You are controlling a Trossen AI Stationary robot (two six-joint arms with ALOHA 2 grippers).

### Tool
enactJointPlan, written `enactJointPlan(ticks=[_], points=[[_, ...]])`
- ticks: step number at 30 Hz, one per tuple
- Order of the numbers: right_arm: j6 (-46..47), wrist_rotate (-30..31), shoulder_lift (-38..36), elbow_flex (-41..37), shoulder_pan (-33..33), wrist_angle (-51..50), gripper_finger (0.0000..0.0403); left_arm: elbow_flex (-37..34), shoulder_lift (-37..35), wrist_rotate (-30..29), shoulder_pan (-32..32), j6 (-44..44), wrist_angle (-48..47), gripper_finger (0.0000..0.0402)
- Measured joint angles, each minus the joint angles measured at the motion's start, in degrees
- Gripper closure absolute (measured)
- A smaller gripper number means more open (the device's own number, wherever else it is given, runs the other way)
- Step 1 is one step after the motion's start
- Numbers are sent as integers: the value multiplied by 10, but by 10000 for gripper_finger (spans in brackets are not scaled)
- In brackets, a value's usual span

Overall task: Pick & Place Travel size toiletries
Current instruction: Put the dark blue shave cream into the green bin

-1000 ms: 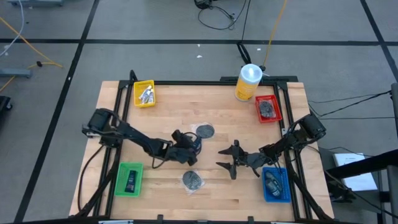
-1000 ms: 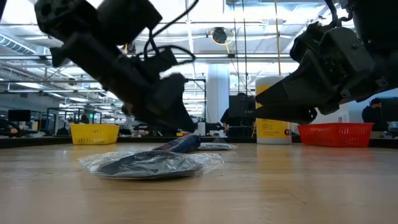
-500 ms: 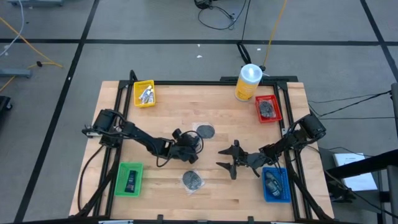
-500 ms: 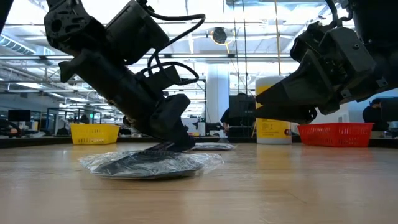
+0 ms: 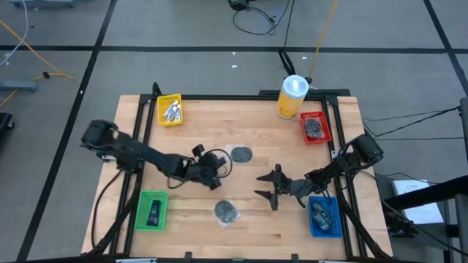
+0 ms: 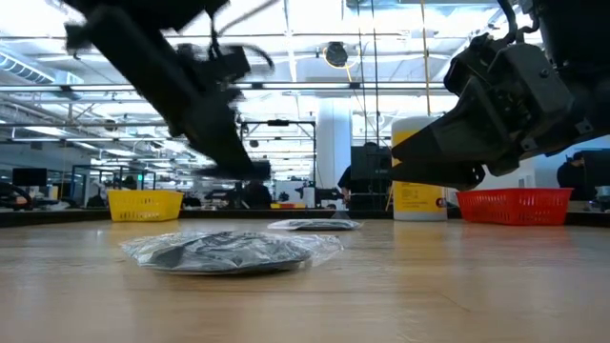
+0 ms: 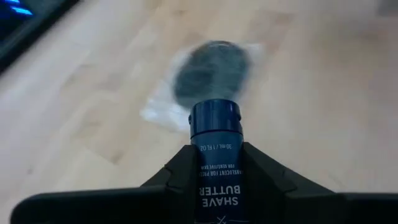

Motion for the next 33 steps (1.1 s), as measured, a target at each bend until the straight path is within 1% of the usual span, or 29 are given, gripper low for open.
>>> enactJointPlan(ticks=[1,3,6,9,10,11,13,15,17,20,23,25,26,30,33], points=[[-3,0,0,0,0,1,147,0,-24,24,-5,-3,-26,305],[-6,0,0,0,0,2,147,0,-74,95,-15,-27,-86,303],[-13,0,0,0,-3,5,147,0,-145,232,-29,-95,-177,304],[-13,0,0,0,-10,4,147,0,-207,381,-52,-183,-269,304],[-13,0,0,0,-12,4,147,0,-223,420,-65,-216,-301,304],[-13,0,0,0,-15,4,147,0,-239,455,-82,-253,-333,304],[-15,-1,0,0,-20,4,147,0,-271,497,-125,-336,-380,304],[-17,-2,0,0,-26,5,147,0,-299,508,-175,-433,-414,304],[-21,-2,0,0,-31,6,147,0,-317,497,-225,-527,-425,304],[-22,-2,0,0,-40,6,147,0,-324,444,-293,-651,-437,304],[-23,-2,0,0,-48,6,147,0,-310,378,-347,-750,-434,304],[-24,-4,0,0,-53,6,147,0,-293,343,-371,-818,-435,304],[-24,-12,0,0,-57,6,147,0,-281,335,-379,-849,-435,304],[-26,-40,0,0,-71,8,147,0,-229,336,-397,-938,-435,304],[-26,-58,0,0,-79,10,147,0,-186,344,-401,-974,-435,304]])
